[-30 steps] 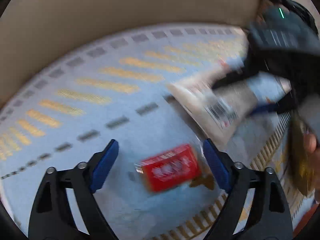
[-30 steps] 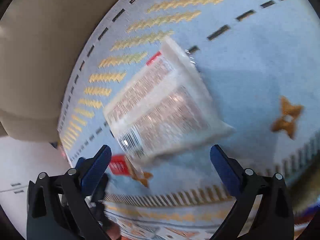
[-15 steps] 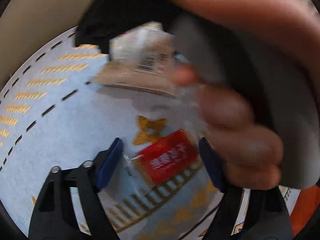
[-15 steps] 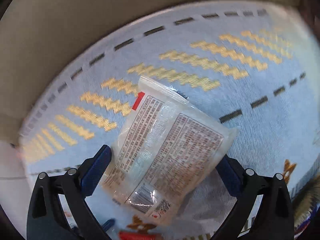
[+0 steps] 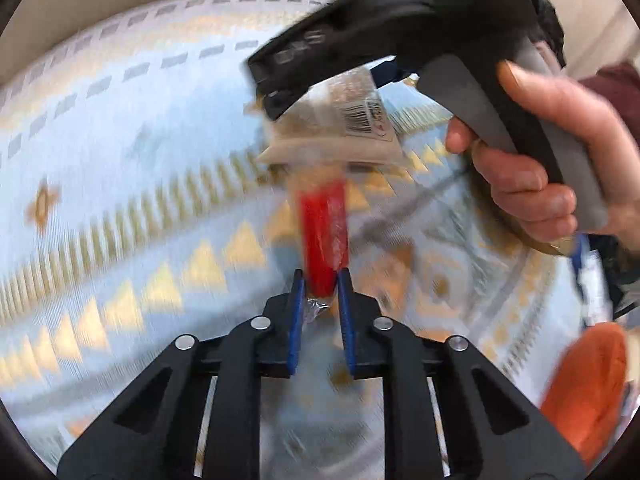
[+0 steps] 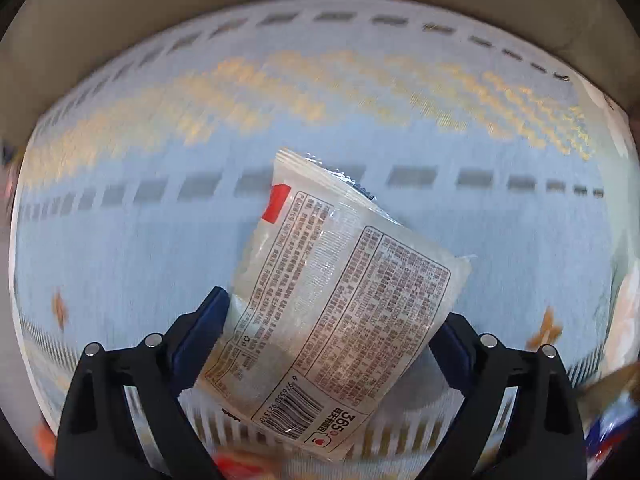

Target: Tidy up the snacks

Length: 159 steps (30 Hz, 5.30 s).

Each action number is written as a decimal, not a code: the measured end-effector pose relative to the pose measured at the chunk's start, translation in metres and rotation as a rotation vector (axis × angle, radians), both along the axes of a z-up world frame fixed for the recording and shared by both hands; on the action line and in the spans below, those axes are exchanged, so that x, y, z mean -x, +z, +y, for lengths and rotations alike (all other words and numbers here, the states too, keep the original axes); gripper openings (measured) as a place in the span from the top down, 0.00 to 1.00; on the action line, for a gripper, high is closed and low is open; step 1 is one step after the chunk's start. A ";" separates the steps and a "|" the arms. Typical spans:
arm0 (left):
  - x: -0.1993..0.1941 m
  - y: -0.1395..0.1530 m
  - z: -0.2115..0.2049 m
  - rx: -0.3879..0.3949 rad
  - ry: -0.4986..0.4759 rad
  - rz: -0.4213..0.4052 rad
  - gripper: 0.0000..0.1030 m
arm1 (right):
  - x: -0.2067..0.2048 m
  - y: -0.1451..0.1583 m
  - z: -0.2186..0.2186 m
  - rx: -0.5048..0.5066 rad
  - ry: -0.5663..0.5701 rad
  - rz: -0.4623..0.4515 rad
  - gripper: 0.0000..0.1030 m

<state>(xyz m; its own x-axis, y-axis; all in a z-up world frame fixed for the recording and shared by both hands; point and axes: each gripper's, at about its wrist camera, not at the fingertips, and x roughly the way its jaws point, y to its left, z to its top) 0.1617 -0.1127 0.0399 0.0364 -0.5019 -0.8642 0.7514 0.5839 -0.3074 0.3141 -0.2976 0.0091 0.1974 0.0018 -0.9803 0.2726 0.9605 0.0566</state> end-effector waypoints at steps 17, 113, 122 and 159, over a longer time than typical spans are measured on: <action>0.072 -0.007 0.116 -0.083 0.330 0.097 0.71 | 0.199 0.016 0.136 -0.122 0.197 -0.020 0.16; 0.166 0.084 0.136 -0.052 0.553 -0.337 0.25 | 0.354 0.116 0.152 0.045 -0.067 -0.468 0.05; 0.151 0.064 0.137 -0.172 0.598 -0.416 0.09 | 0.352 0.072 0.167 0.157 -0.035 -0.359 0.05; 0.137 0.034 0.121 -0.254 0.586 -0.361 0.03 | 0.338 0.043 0.147 0.146 -0.072 -0.286 0.05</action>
